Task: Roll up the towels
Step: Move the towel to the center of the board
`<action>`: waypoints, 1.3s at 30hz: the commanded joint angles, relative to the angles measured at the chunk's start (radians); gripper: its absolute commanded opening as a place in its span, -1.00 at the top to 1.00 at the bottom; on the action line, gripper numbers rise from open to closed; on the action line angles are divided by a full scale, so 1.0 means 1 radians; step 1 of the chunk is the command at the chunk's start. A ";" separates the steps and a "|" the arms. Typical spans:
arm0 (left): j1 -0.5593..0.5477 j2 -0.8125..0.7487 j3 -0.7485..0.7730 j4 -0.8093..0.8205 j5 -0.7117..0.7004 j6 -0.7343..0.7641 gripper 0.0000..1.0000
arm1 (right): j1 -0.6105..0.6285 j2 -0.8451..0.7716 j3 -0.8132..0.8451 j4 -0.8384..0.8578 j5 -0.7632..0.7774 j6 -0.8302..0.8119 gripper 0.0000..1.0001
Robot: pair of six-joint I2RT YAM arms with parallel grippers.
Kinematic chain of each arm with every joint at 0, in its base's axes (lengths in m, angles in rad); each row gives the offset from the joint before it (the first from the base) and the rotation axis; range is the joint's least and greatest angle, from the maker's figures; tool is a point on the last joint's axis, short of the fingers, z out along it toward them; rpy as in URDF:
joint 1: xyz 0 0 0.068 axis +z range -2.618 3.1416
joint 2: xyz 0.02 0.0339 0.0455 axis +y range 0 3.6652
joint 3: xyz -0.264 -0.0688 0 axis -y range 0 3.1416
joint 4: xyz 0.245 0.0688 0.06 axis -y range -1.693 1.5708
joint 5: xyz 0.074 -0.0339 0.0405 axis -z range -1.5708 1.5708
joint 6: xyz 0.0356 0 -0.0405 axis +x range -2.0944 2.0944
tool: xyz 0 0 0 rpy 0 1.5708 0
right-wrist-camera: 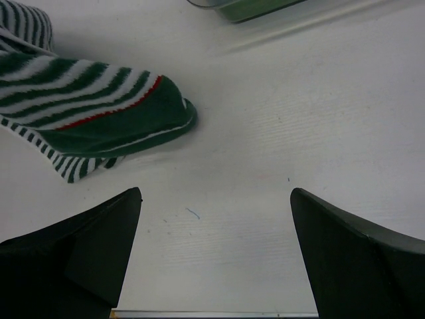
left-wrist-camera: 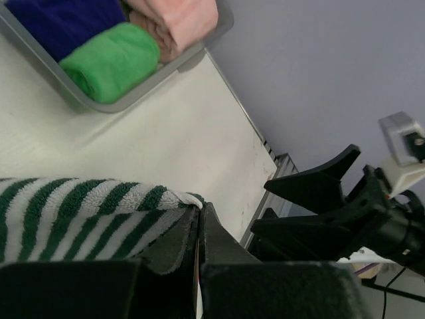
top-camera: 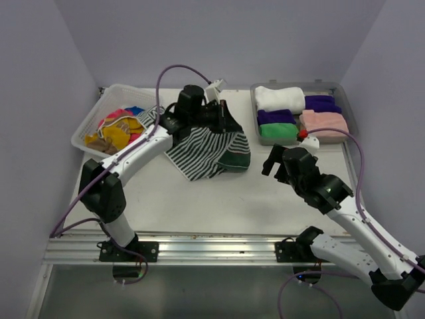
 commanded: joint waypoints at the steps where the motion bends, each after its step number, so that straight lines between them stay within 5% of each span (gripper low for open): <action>1: -0.055 0.018 0.004 0.123 -0.002 -0.054 1.00 | 0.000 -0.053 -0.021 -0.045 0.060 0.043 -0.97; 16: -0.176 0.178 0.055 0.081 -0.011 -0.060 0.99 | -0.002 -0.118 -0.073 -0.066 0.081 0.043 -0.97; 18: -0.176 0.193 0.092 0.026 -0.020 -0.027 0.62 | 0.000 -0.112 -0.073 -0.058 0.072 0.031 -0.97; 19: -0.176 0.192 0.104 0.004 -0.048 -0.008 0.13 | 0.000 -0.104 -0.073 -0.052 0.057 0.028 -0.97; 22: -0.165 0.163 0.145 -0.117 -0.141 0.076 -0.62 | 0.000 -0.093 -0.074 -0.046 0.038 0.015 -0.97; 31: 0.140 0.024 0.000 -0.376 -0.358 0.132 -0.69 | -0.002 0.094 -0.125 0.069 -0.156 -0.029 -0.97; 39: 0.189 0.047 -0.199 -0.481 -0.584 0.109 -0.79 | 0.000 0.280 -0.211 0.112 -0.140 0.067 -0.96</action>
